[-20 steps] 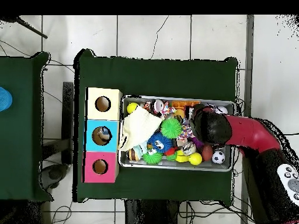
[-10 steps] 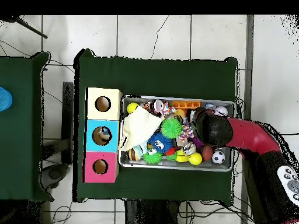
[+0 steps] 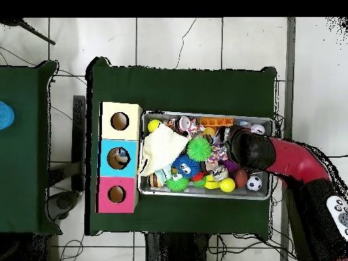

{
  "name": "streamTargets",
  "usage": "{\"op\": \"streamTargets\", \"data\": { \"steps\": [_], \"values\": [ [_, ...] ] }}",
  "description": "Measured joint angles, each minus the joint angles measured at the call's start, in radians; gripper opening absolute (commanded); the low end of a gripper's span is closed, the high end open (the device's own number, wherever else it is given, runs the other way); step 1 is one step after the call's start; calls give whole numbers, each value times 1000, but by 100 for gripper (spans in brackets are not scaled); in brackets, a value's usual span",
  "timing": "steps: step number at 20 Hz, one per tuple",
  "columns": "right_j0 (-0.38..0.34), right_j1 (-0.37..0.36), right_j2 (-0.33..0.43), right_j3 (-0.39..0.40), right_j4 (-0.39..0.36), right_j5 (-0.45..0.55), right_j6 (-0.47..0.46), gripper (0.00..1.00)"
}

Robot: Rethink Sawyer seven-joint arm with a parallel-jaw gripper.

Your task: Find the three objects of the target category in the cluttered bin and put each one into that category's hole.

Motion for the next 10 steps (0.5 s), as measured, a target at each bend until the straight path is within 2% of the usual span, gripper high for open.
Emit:
{"op": "streamTargets", "data": {
  "steps": [10],
  "values": [
    [2,-4,-1,0,75,0,0,100]
  ]
}}
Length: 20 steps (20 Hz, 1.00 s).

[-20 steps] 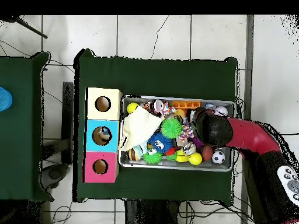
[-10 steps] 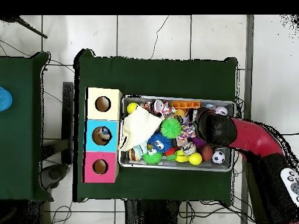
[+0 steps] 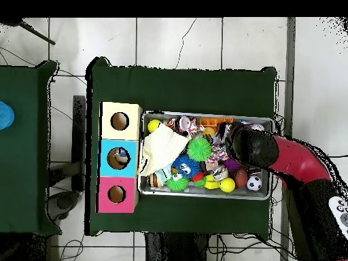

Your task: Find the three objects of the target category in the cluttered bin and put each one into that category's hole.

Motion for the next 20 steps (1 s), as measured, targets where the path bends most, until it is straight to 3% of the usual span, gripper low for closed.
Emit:
{"op": "streamTargets", "data": {
  "steps": [13,20],
  "values": [
    [3,1,-3,5,51,0,0,100],
    [49,2,-38,8,51,0,0,100]
  ]
}}
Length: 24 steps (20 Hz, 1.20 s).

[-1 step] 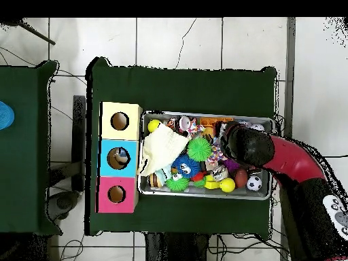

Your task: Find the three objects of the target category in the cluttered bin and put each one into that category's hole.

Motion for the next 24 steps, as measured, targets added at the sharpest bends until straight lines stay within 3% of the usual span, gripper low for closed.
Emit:
{"op": "streamTargets", "data": {
  "steps": [12,24],
  "values": [
    [98,5,-71,9,-1,0,0,100],
    [102,6,-103,7,-36,0,0,100]
  ]
}}
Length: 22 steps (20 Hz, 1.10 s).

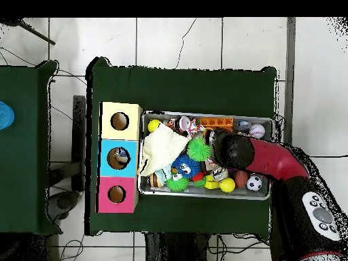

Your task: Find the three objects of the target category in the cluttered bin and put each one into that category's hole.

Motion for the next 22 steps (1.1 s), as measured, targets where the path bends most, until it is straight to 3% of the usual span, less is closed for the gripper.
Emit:
{"op": "streamTargets", "data": {
  "steps": [10,22],
  "values": [
    [-5,1,-2,-2,-37,-9,0,100],
    [-25,26,-2,-2,-82,-100,0,100]
  ]
}}
